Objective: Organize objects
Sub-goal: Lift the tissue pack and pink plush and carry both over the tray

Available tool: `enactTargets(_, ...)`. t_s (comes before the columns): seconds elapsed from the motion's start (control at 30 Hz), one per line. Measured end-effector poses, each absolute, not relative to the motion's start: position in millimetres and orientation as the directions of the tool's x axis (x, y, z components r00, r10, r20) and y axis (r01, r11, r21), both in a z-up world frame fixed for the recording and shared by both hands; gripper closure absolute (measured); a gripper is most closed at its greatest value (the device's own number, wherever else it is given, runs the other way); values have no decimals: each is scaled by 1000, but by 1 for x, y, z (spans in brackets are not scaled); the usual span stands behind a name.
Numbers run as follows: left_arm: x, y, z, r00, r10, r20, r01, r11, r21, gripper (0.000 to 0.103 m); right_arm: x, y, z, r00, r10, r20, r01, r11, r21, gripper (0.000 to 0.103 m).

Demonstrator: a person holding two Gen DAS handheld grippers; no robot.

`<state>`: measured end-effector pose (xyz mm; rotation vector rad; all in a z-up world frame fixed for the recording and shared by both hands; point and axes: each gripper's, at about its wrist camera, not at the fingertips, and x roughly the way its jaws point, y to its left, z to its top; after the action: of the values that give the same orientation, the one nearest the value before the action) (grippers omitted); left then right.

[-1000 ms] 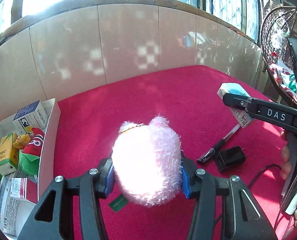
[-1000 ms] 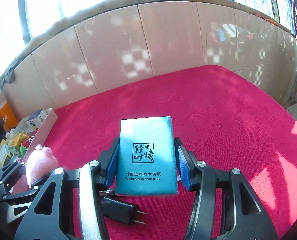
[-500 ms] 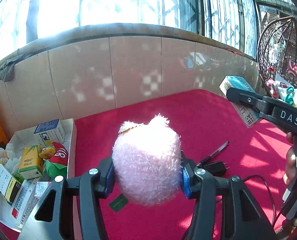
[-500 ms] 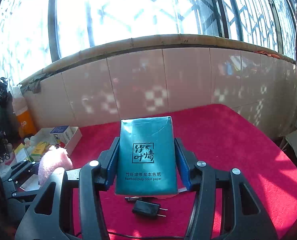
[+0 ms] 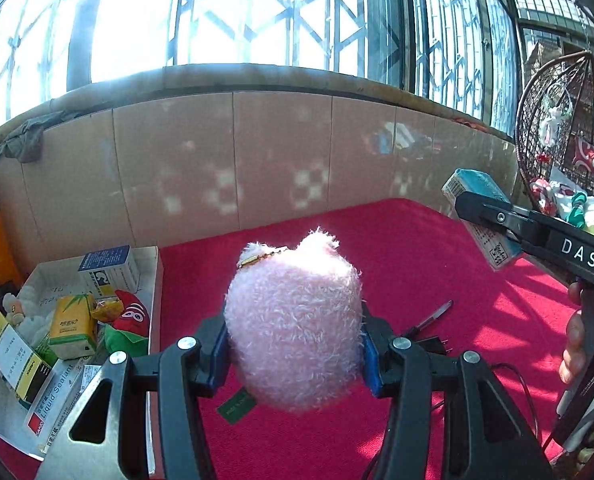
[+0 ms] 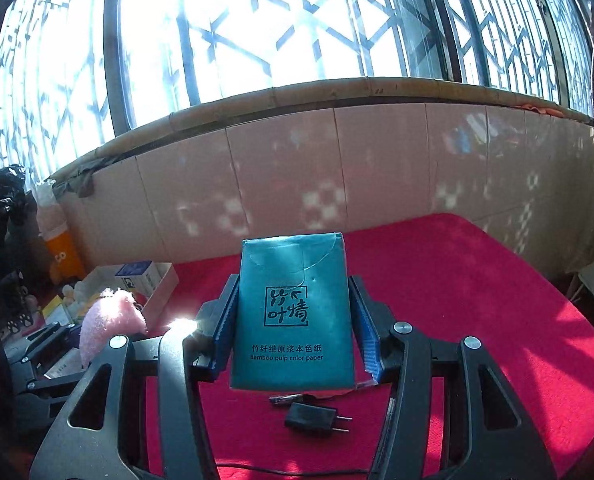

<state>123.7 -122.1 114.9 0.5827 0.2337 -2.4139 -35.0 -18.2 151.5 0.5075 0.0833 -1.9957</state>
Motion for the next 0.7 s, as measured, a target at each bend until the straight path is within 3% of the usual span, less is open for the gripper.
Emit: enactTargets(0.7,171,-142,137,-716,-583,-385,665,-737,-121,51,11,-50,170,-320,-861,-395,919,-384,94,51)
